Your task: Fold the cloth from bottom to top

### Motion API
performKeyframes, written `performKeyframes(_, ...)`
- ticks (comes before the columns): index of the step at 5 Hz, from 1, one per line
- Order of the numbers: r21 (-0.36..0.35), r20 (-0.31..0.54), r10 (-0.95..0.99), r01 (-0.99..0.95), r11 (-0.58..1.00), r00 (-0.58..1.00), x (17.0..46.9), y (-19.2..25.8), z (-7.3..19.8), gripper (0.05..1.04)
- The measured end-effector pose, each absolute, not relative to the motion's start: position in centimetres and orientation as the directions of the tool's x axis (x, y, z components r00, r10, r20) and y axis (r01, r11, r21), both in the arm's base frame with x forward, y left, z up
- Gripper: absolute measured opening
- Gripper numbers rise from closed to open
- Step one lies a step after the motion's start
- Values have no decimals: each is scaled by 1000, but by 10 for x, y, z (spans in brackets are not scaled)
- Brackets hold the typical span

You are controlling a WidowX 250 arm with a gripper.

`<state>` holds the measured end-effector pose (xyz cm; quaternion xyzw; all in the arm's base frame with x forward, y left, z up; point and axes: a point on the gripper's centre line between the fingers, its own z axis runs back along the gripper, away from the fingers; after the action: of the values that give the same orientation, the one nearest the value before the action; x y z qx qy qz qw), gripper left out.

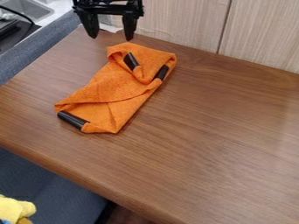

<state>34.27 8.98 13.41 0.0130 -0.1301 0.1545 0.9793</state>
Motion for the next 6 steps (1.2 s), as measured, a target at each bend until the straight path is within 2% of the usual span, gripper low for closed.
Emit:
performKeyframes(2,-14,178,334,-337,941,926,331,87,112,999)
performKeyframes(3,-12,170,396,-400,916,902,311,84,114,999)
performKeyframes(5,126,109,572,-583,803,813,253,102,117,999)
performKeyframes(6,118,100,677,-684,719,729,237,116,107,999)
